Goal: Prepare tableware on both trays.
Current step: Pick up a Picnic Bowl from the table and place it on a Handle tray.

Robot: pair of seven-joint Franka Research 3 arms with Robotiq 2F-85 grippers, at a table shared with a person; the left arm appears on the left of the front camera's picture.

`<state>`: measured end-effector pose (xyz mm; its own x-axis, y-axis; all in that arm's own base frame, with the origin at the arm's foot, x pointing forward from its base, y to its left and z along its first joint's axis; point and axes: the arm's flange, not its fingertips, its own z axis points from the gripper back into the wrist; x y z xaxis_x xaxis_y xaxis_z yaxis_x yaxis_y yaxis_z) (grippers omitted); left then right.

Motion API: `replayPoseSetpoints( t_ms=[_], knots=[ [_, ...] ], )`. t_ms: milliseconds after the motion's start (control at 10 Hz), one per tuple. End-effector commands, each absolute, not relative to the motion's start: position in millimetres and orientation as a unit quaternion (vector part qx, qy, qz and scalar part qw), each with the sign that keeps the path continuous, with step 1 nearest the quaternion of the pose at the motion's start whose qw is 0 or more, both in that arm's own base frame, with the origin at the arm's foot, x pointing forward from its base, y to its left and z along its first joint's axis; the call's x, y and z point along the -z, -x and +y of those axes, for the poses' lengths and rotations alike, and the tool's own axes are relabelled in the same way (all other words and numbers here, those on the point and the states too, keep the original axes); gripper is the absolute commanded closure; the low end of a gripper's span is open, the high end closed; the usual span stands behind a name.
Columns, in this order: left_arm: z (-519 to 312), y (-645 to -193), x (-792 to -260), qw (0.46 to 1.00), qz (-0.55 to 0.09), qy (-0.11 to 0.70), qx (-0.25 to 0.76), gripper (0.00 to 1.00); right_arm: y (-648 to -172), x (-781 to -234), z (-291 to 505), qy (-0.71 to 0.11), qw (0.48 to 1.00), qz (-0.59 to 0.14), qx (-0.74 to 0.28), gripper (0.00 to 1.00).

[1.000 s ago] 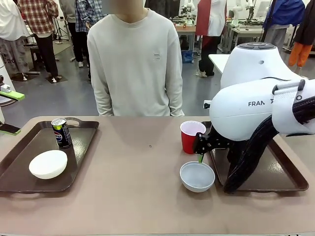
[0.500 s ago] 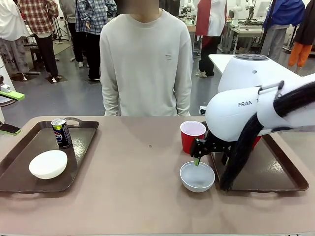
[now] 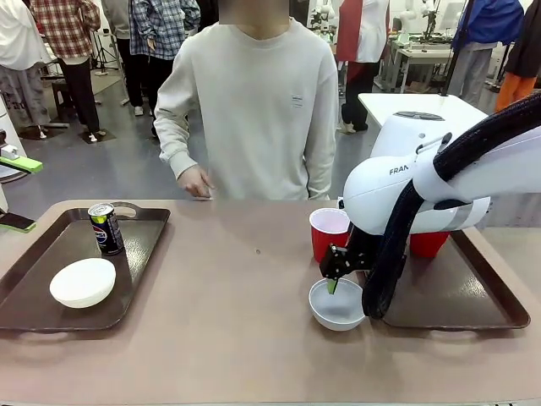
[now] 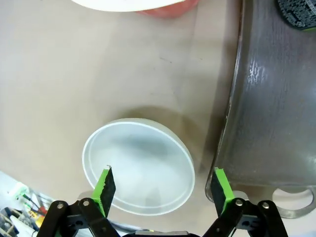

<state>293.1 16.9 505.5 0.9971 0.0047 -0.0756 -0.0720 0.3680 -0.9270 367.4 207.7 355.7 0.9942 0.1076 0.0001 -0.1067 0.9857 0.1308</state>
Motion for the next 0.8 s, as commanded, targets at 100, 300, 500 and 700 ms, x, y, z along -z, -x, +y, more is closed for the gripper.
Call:
replayPoseSetpoints(
  t_ms=[100, 300, 500, 700],
  knots=[
    [17.6, -292.5, -505.5, 0.821, 0.022, 0.570, -0.013, 0.02, -351.0, -377.3, 206.2, -0.050, 0.997, -0.027, -0.051, 0.00],
    [17.6, -292.5, -505.5, 0.821, 0.022, 0.570, -0.013, 0.02, -355.9, -367.0, 205.0, -0.053, 0.997, -0.002, -0.047, 0.00],
    [17.6, -292.5, -505.5, 0.821, 0.022, 0.570, -0.013, 0.02, -355.5, -364.1, 203.0, -0.038, 0.998, 0.001, -0.041, 0.20],
    [17.6, -292.5, -505.5, 0.821, 0.022, 0.570, -0.013, 0.02, -226.0, -412.8, 210.8, 0.074, 0.989, 0.007, -0.128, 0.20]
  ],
)
